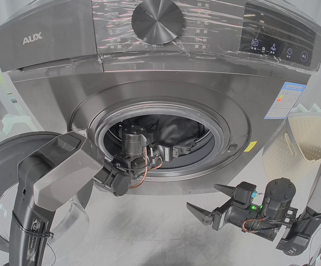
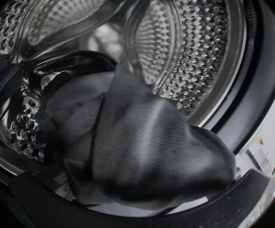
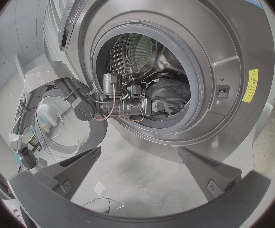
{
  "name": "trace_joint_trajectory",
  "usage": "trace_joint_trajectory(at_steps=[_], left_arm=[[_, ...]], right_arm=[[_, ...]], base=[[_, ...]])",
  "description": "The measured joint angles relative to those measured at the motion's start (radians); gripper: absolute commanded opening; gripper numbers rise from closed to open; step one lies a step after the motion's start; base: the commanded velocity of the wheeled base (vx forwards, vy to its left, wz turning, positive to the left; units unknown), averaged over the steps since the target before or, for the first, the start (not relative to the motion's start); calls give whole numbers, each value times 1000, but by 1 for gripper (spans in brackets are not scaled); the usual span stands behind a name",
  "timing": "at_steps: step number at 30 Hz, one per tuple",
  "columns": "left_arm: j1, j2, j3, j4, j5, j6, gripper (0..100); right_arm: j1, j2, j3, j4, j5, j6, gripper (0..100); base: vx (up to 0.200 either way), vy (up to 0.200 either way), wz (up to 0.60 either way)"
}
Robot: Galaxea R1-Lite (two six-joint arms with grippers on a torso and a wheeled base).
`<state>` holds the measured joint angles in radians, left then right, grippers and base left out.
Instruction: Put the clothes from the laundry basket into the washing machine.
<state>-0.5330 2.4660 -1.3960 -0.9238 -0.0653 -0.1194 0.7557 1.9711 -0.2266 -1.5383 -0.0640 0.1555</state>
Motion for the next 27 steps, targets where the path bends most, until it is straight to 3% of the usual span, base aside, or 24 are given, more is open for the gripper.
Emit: trace_joint_trajectory(at_steps=[12,22,27], left_arm=[[-4,-13,74,-182,-156,8,100],[4,-18,80,-289,-234,-10,100],[4,-27,86,-287,-231,-31,100]], right_arm=[[-1,0,0,0,1,0,100],[-3,0,-2,0,1,-1,100],[-2,0,-2,0,0,-2,100]], base=[[0,0,0],[0,0,0],[0,0,0]])
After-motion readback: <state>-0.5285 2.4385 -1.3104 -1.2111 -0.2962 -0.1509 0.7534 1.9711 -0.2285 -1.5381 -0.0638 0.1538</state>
